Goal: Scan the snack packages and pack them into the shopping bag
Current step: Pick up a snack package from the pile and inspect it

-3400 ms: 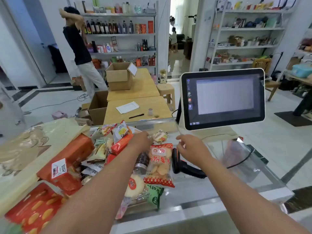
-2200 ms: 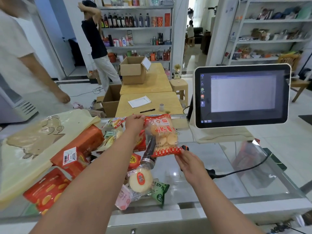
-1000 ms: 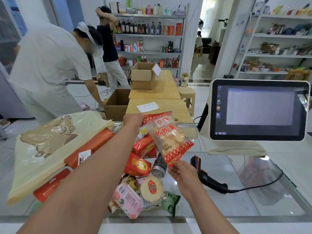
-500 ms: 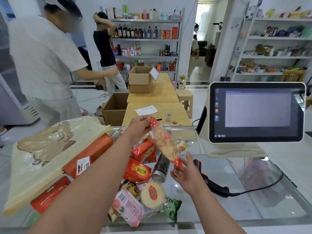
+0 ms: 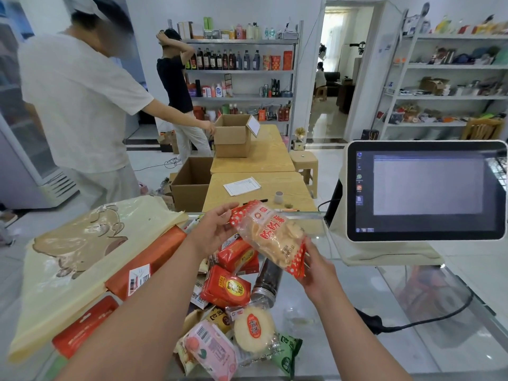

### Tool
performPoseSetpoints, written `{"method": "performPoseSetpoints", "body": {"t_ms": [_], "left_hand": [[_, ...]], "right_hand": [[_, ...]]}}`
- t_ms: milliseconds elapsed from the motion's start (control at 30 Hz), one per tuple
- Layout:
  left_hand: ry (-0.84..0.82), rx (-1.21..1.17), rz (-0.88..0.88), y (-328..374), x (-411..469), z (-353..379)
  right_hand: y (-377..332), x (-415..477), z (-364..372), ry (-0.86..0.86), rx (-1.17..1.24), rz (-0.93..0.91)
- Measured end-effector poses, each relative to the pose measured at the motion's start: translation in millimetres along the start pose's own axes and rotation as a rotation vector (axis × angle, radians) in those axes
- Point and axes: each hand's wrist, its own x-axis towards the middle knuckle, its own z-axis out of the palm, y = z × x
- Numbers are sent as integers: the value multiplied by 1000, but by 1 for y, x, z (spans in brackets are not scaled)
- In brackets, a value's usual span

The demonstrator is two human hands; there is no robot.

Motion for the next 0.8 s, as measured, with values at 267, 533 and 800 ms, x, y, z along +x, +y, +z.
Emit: {"method": "performPoseSetpoints", "body": {"t_ms": [267, 533, 800], "left_hand": [[-12, 679, -117, -4, 10, 2], [266, 858, 127, -26, 20, 21], [628, 901, 165, -28, 26, 30]], "right_hand": [[-5, 0, 2, 171, -226, -231], [-10, 4, 0, 245, -372, -273], [-22, 5, 1, 321, -412, -329]]}}
